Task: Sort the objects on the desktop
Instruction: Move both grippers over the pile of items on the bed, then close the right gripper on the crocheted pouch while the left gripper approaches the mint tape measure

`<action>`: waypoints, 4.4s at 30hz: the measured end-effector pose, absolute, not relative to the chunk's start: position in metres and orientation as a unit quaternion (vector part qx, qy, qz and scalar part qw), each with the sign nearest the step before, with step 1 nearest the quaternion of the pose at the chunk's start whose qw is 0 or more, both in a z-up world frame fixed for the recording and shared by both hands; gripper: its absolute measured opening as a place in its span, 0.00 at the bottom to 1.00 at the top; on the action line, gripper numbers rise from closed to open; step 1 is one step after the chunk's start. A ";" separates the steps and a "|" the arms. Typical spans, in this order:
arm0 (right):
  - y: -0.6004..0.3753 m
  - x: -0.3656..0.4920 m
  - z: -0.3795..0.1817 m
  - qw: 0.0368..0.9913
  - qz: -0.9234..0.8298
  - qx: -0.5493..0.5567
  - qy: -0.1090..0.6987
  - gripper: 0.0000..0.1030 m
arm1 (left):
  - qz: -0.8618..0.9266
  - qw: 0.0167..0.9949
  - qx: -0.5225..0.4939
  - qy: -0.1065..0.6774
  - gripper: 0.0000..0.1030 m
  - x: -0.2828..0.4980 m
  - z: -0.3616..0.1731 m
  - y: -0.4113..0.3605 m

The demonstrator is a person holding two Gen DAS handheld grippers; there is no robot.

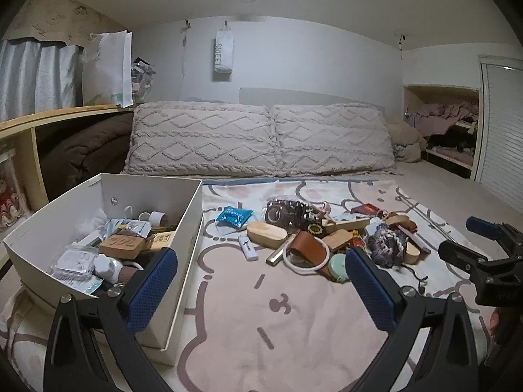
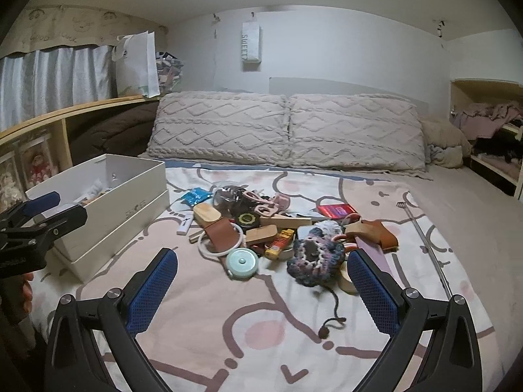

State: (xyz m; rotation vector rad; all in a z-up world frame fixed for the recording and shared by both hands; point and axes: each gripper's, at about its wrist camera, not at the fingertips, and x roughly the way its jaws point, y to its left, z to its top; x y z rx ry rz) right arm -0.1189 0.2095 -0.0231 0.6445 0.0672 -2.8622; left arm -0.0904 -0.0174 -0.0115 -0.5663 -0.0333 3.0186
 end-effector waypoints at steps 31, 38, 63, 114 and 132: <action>0.253 -0.218 -0.090 0.086 -0.926 0.368 -0.025 1.00 | 0.954 0.086 -0.289 0.008 1.00 -0.115 -0.080 0.021; 0.253 -0.251 -0.097 0.080 -0.914 0.397 -0.031 1.00 | 0.948 0.097 -0.302 0.015 1.00 -0.121 -0.085 0.030; 0.238 -0.285 -0.118 0.087 -0.914 0.394 -0.036 1.00 | 0.907 0.181 -0.380 -0.011 1.00 -0.174 -0.091 0.080; 0.268 -0.250 -0.131 0.147 -0.902 0.375 -0.156 0.20 | 0.893 0.226 -0.381 0.084 0.60 -0.253 -0.111 0.115; 0.262 -0.237 -0.137 0.159 -0.889 0.396 -0.164 0.20 | 0.895 0.223 -0.361 0.135 0.36 -0.233 -0.115 0.124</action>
